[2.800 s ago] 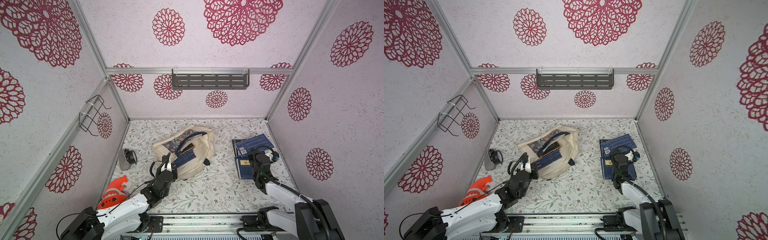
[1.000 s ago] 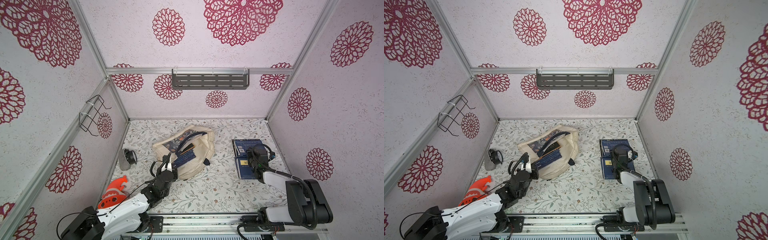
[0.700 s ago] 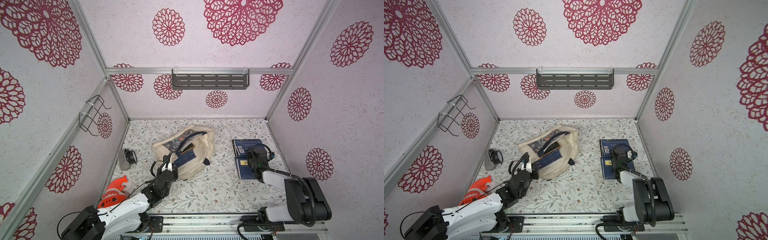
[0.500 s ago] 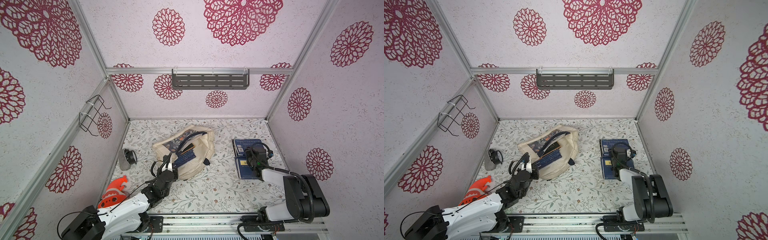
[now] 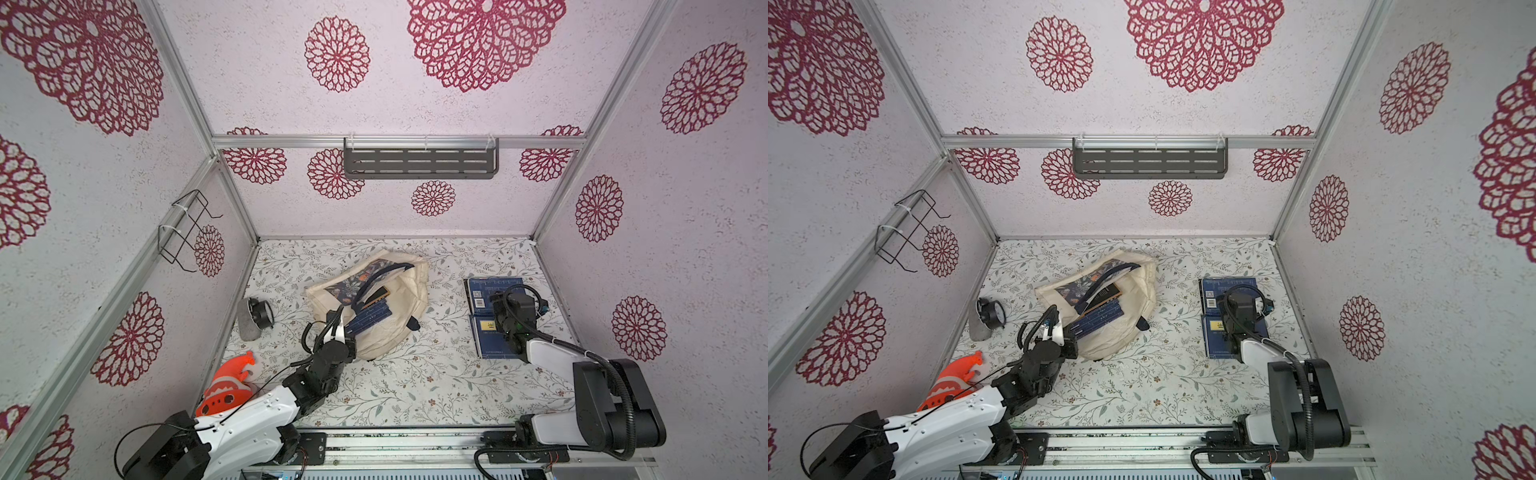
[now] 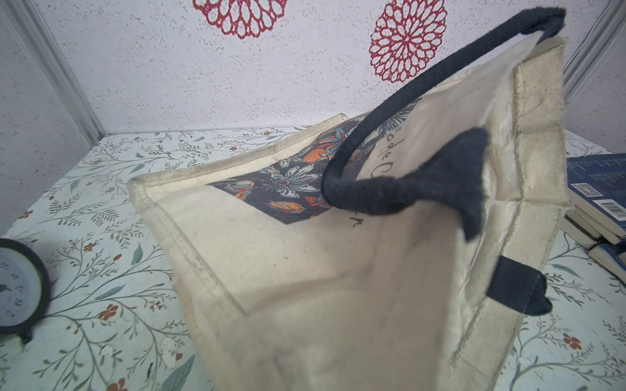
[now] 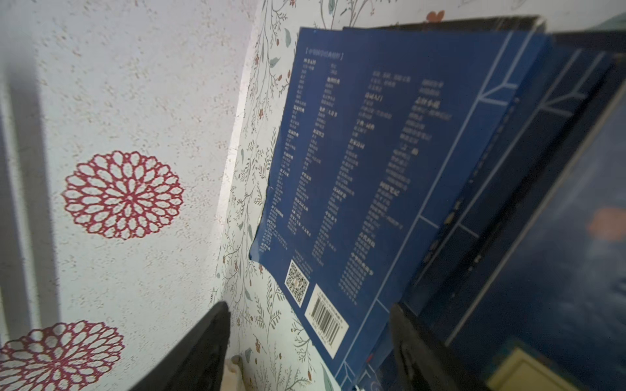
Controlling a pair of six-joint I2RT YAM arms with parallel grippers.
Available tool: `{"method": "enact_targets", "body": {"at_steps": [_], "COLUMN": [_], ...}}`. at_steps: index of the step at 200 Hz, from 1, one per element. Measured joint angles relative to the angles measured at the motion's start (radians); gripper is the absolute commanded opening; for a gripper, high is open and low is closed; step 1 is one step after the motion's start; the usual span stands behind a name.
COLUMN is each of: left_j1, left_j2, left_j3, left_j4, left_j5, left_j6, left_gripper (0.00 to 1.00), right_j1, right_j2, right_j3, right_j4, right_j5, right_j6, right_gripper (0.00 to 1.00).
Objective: Take out the books from the canvas bag
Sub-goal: Place the book on the book, then pick up the book from the canvas bag.
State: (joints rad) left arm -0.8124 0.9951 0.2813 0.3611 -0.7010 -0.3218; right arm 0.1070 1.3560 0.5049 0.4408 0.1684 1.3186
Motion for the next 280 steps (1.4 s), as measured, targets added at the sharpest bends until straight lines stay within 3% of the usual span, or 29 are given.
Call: {"method": "enact_targets", "body": {"at_steps": [58, 100, 131, 199, 280], "left_j1": [-0.002, -0.006, -0.008, -0.014, -0.018], "left_j2": [0.000, -0.013, -0.024, -0.035, -0.034], "left_j3": [0.000, 0.000, -0.003, -0.015, -0.018], "left_j4": [0.000, 0.000, 0.000, 0.016, 0.028], "left_j5": [0.000, 0.001, 0.004, 0.008, 0.009], "left_j6": [0.000, 0.005, 0.011, 0.022, 0.031], "left_gripper": [0.00, 0.00, 0.00, 0.00, 0.00], "right_j1": [0.056, 0.299, 0.464, 0.750, 0.854], "right_j2": [-0.138, -0.248, -0.241, 0.003, 0.363], "right_j3": [-0.030, -0.023, -0.023, 0.080, 0.290], "right_j4": [-0.048, -0.072, -0.058, 0.061, 0.195], "right_j5": [-0.005, 0.070, 0.104, 0.143, 0.089], "right_j6": [-0.051, -0.123, -0.130, -0.147, -0.136], "right_gripper": [0.83, 0.83, 0.82, 0.79, 0.68]}}
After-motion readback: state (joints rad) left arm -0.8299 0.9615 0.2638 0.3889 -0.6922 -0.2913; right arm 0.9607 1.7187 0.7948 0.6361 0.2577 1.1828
